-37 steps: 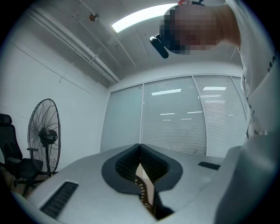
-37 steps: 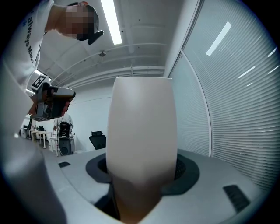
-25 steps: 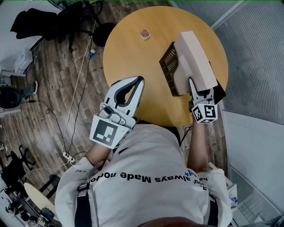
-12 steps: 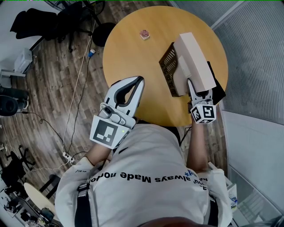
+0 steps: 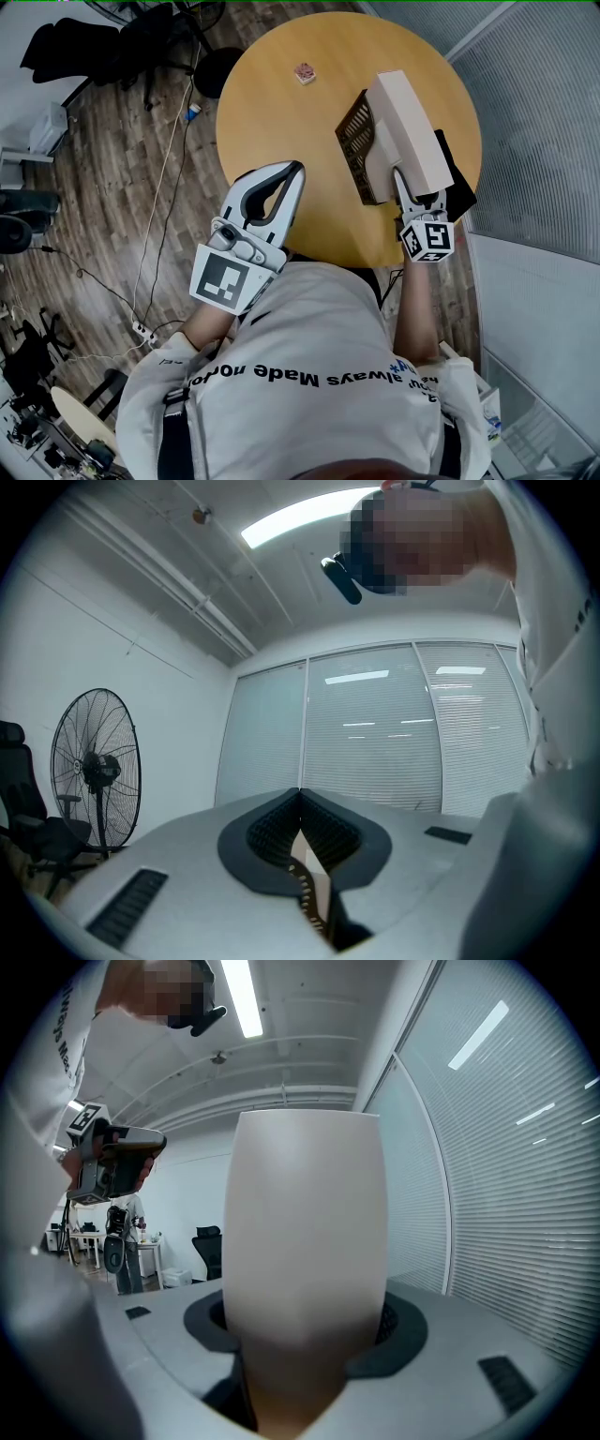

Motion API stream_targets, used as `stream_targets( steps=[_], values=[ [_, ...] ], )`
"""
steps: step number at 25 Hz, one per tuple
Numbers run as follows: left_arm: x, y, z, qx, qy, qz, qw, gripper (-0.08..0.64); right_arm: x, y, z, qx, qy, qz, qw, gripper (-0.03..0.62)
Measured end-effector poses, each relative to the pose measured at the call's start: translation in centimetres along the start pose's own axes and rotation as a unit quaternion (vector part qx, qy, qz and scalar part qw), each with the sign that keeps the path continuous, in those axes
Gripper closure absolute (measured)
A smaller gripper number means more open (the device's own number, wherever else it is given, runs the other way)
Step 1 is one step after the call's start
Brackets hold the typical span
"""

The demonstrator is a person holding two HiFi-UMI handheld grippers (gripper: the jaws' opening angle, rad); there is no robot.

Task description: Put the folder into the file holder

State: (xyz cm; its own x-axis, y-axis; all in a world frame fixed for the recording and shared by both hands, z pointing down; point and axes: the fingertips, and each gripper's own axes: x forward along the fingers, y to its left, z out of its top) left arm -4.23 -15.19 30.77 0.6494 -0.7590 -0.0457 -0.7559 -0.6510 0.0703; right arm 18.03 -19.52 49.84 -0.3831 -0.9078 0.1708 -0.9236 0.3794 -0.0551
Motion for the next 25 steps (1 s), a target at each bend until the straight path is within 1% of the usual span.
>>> stream_targets(
  steps=[5,9,17,21,25],
  values=[
    [0.3,-0.2,0.1,-0.009,-0.003,0.002,1.0,0.535,0.0,-0.3,-0.6,0.001,0.008,0.0,1.0,0.311],
    [0.3,-0.1,0.0,0.0,0.002,0.0,1.0,0.535,-0.1,-0.3,-0.8,-0.001,0.014,-0.001,1.0,0.311],
    [0.3,-0.2,0.0,0.001,0.003,-0.002,1.0,0.535,0.1,-0.1,-1.6,-0.003,0.027,-0.001,1.0,0.31],
    [0.3,-0.3,0.3,0.003,-0.005,-0.005,1.0,0.535,0.1,0.0,-1.7,-0.005,0.03,0.0,1.0,0.311],
    [0.1,-0.4,0.1,0.001,0.003,-0.003,1.0,0.535,0.1,0.2,-1.9,-0.006,0.034,-0.001,0.999,0.311]
  ],
)
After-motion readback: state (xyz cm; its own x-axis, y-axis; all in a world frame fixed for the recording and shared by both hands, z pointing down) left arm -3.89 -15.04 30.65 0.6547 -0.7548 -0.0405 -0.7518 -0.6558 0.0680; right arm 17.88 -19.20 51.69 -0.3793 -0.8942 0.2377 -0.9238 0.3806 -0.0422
